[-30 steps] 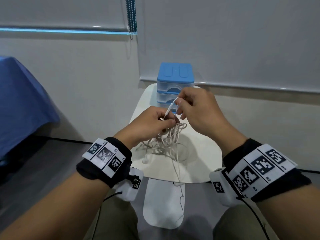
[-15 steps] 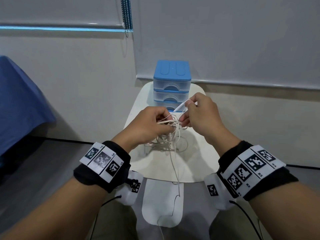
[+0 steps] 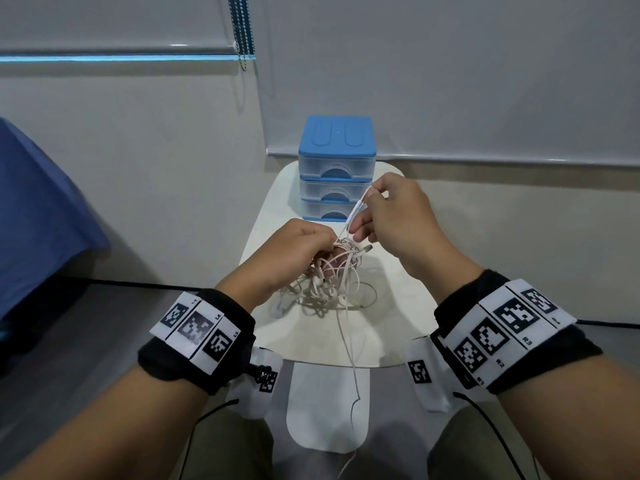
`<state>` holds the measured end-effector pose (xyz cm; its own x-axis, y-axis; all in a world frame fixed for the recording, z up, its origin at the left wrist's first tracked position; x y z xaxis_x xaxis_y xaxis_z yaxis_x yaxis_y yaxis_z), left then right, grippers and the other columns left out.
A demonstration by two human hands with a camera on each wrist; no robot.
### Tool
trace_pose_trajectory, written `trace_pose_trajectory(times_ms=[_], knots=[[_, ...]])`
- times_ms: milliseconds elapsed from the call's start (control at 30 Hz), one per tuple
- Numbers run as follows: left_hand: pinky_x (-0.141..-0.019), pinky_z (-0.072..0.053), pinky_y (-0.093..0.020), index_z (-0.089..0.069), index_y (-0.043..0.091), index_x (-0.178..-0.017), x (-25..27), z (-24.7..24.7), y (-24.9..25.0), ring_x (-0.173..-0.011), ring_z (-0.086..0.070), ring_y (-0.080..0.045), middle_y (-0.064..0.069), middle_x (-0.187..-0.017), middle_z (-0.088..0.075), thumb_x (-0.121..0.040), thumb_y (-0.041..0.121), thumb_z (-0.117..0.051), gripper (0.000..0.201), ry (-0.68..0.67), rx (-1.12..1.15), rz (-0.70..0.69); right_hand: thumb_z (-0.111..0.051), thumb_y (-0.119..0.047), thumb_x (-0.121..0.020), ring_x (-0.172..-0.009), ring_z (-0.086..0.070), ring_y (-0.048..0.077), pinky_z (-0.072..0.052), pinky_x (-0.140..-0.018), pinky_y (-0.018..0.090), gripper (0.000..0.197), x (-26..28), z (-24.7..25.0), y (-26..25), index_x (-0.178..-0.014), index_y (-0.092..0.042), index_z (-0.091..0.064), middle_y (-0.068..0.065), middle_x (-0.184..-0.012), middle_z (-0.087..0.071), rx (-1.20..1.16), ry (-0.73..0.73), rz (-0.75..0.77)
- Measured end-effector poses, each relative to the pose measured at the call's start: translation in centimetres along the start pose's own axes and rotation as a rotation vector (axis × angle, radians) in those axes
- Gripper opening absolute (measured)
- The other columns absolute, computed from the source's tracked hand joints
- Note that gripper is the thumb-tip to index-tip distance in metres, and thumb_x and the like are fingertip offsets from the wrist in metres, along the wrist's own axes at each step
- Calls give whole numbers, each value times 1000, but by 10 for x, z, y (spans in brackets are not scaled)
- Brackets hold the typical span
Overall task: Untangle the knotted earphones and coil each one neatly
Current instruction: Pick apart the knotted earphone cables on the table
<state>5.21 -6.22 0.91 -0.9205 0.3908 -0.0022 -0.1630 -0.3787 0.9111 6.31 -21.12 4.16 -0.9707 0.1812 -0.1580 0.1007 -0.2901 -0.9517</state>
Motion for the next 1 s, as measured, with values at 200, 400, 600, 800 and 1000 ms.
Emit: trace_pose_trajectory(times_ms=[200,400,600,800,1000], knots=[[-64,-48,-31,-62,16,-109,-5,0,-3,-61,-61,-21,-6,-70,-69,-91,13,-72,21,-10,-35,16,-36,-10,-107,-60,-72,33,-50,-54,31,17,4,-3,-28,-95,-9,-49,18,-69,-71,-155,-46,188],[-68,-53,-34,-71,6,-100,-6,-4,7,-68,-61,-20,-8,-77,-65,-93,7,-69,7,-58,-23,-19,-43,-11,-107,-68,-72,22,-58,-67,37,14,15,1,-58,-97,-7,-51,12,-80,-68,-4,-11,486],[-74,-55,-36,-73,7,-96,-14,1,13,-71,-69,-12,-4,-79,-75,-99,19,-68,14,35,0,-46,-56,-9,-100,-72,-70,15,-57,-72,38,5,20,-3,-70,-99,-14,-58,-1,-85,-68,152,-91,554],[-77,-52,-31,-73,11,-87,-17,19,34,-75,-63,-13,0,-78,-71,-100,21,-67,18,193,5,-226,-75,-22,-90,-71,-65,14,-52,-70,33,26,10,4,-13,-113,-23,-64,1,-94,-70,55,-164,217],[-64,-47,-16,-71,-2,-100,-11,28,54,-67,-60,-11,-6,-73,-65,-102,14,-63,18,296,92,-342,-71,-21,-96,-63,-69,16,-50,-66,30,19,17,-17,2,-81,-10,-72,4,-78,-72,233,-338,194]])
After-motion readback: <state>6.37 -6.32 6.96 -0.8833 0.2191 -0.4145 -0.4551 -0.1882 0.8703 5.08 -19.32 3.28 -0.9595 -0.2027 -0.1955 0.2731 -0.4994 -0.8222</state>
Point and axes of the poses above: each hand's wrist, its own x-axis away from the middle knuckle, its own z-axis out of the back of the hand, y = z × x, the point moved 10 cm from there along -x, towards the middle knuckle
